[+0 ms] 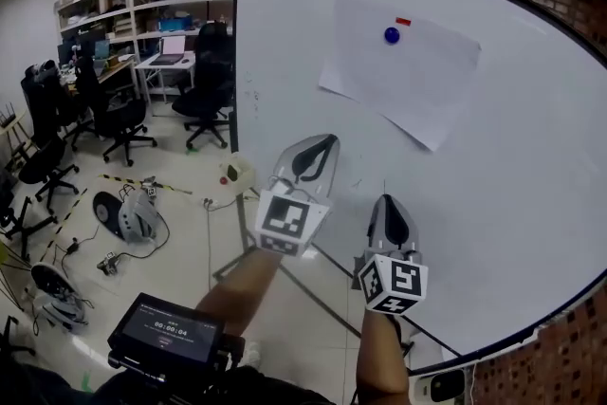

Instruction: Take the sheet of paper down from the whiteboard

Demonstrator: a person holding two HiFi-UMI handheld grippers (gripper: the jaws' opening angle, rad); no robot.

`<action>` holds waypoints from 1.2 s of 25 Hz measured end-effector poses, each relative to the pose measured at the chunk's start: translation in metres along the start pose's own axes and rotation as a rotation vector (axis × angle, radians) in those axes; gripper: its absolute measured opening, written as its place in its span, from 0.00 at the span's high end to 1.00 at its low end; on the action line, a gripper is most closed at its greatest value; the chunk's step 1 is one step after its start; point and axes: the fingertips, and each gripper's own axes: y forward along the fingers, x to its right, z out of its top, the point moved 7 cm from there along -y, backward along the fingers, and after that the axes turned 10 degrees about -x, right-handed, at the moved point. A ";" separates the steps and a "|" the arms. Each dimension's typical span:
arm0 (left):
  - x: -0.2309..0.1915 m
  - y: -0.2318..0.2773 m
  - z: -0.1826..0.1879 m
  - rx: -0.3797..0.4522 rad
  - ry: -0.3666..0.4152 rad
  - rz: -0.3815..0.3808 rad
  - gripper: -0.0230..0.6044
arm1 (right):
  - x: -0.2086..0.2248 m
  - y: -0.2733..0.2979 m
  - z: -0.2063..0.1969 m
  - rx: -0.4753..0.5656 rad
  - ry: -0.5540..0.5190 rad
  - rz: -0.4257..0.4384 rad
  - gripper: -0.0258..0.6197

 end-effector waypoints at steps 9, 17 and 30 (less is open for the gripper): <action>-0.022 0.082 0.066 0.170 0.108 -0.182 0.96 | 0.014 0.022 0.051 0.128 0.092 -0.121 0.94; -0.034 0.112 0.087 0.283 0.131 -0.367 0.94 | 0.021 0.022 0.044 0.197 0.107 -0.238 0.94; -0.032 0.128 0.107 0.242 0.175 -0.377 0.77 | 0.037 -0.015 0.082 0.206 0.175 -0.201 0.75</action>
